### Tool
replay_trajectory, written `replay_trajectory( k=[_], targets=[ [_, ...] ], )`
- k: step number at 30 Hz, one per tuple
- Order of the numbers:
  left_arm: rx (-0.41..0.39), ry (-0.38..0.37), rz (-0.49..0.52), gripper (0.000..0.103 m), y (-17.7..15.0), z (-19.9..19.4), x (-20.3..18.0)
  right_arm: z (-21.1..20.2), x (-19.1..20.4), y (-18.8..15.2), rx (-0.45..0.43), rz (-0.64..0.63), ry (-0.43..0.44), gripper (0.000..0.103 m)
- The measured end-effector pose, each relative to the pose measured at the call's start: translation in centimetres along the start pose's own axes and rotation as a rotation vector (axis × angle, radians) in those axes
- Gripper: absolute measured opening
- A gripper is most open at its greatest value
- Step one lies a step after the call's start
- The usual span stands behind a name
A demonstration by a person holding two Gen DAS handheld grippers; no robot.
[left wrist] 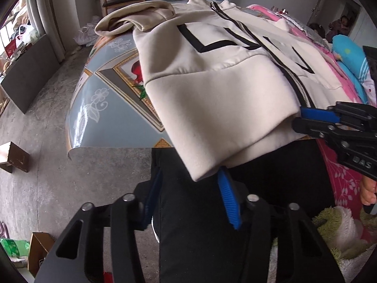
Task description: Fold large clothes
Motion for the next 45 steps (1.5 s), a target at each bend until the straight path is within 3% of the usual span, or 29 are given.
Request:
replay_trajectory(
  k=[3,8,13,20,23,24,25,29,33,36,39,45],
  targets=[
    [0.001,-0.018,0.011,0.025,-0.1,-0.3,-0.5,-0.6,-0.3,0.2,-0.024,0.021,-0.005,0.004],
    [-0.038,-0.043,0.007,0.007,0.3,-1.8,-0.9,-3.0,-1.1,0.5,-0.071,0.065,0.004,0.003],
    [-0.069,-0.059,-0.009,0.005,0.8,-3.2,-0.3,-4.2,-0.6,-0.2,-0.074,0.074,0.028,0.003],
    [0.022,-0.092,-0.070,0.005,0.3,-2.8,1.6,-0.6,-0.4,-1.4,0.010,0.098,0.044,0.004],
    [0.018,-0.114,-0.103,0.011,0.2,-3.8,2.6,-1.8,-1.1,-2.0,-0.008,0.145,0.089,0.016],
    [0.018,-0.132,-0.127,0.016,0.2,-4.2,3.0,-2.5,-1.5,-2.4,-0.022,0.159,0.093,0.036],
    [0.018,-0.149,-0.150,0.019,0.4,-4.4,3.4,-3.5,-2.1,-2.8,-0.042,0.182,0.079,0.048],
    [0.010,-0.183,-0.216,0.037,1.4,-4.7,4.0,-7.4,-6.4,-4.8,-0.119,0.323,-0.002,0.051],
    [0.036,-0.229,-0.276,0.052,2.6,-3.4,4.0,-11.2,-13.8,-8.1,-0.187,0.544,-0.161,0.057],
    [0.089,-0.266,-0.339,0.052,3.1,-1.7,4.0,-12.6,-18.8,-10.6,-0.214,0.706,-0.231,0.060],
    [0.117,-0.274,-0.375,0.052,3.3,-0.5,4.0,-12.6,-22.2,-12.7,-0.215,0.825,-0.248,0.061],
    [0.144,-0.250,-0.439,0.052,3.0,1.1,4.3,-10.8,-24.0,-14.6,-0.189,0.888,-0.209,0.058]
  ],
)
Point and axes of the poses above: each gripper's, at about its wrist camera, not at the fingertips, and z roughly the way its jaws point, x to its left, y to its top, the point moved 3 cm from there along z, roughly the way its jaws point, and after that the axes turned 5 degrees about -z, right-handed, at the moved point
